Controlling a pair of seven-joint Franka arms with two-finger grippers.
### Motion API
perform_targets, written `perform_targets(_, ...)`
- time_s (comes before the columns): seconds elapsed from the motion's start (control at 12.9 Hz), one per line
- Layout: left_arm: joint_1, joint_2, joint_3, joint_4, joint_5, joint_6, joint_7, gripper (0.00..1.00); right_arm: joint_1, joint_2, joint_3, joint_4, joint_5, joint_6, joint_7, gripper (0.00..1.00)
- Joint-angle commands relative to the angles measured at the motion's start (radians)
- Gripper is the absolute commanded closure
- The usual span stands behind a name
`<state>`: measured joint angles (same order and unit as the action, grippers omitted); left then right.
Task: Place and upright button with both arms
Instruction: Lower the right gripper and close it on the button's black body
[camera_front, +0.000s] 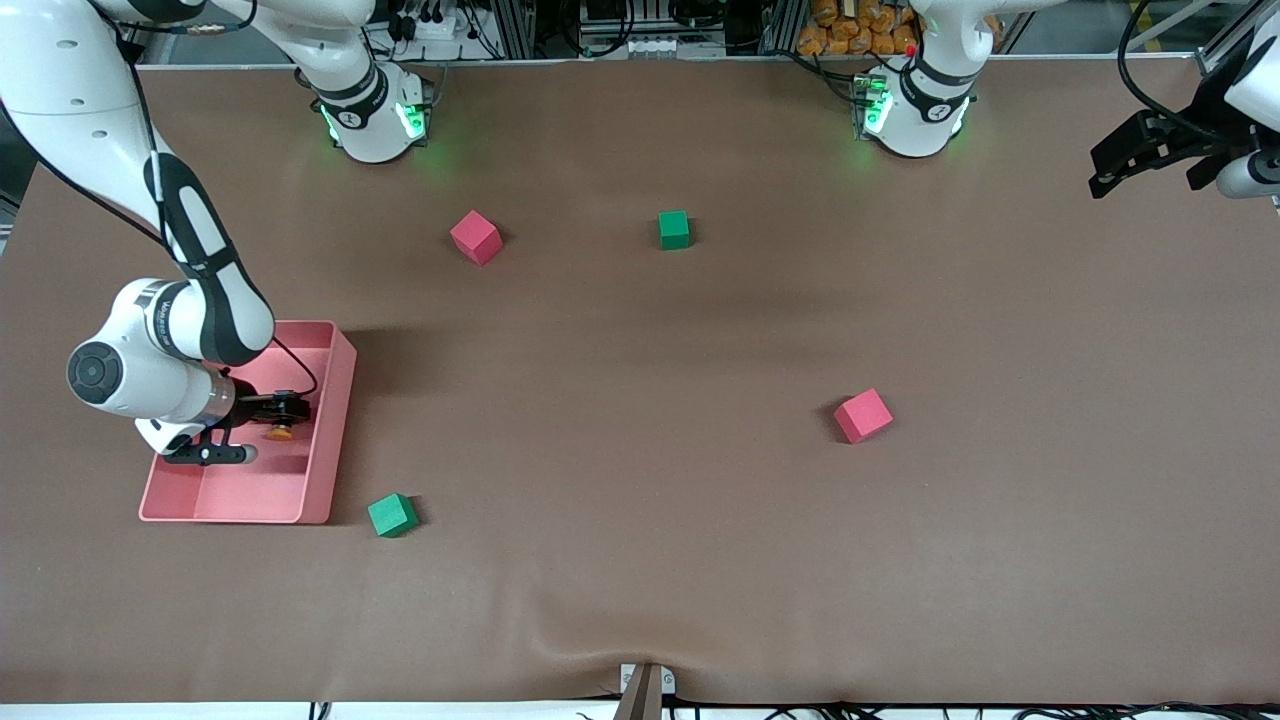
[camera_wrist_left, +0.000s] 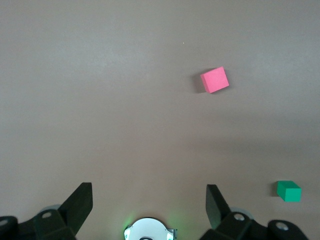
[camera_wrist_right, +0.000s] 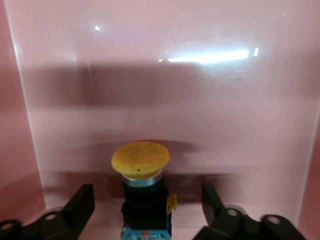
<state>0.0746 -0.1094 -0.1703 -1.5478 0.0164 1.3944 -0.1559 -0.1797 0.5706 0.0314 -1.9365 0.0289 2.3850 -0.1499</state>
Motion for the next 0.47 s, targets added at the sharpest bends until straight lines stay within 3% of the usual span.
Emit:
perform_targets(0.0, 0.002, 0.002, -0.005, 0.012, -0.001, 0.0, 0.015, 0.0, -0.015, 0.008, 0.01, -0.009, 0.025, 0.031, -0.028, 0.52)
perform_targets(0.08, 0.002, 0.003, -0.012, 0.012, -0.001, 0.0, 0.015, 0.0, -0.017, 0.008, 0.01, 0.002, 0.023, 0.022, -0.051, 0.8)
perform_targets(0.16, 0.002, 0.005, -0.024, 0.009, -0.001, 0.0, 0.013, 0.0, -0.023, 0.008, 0.009, 0.022, 0.023, 0.008, -0.1, 1.0)
perform_targets(0.39, 0.005, 0.005, -0.032, 0.009, 0.002, -0.005, 0.015, 0.0, -0.031, -0.001, 0.009, 0.121, 0.023, -0.151, -0.116, 1.0)
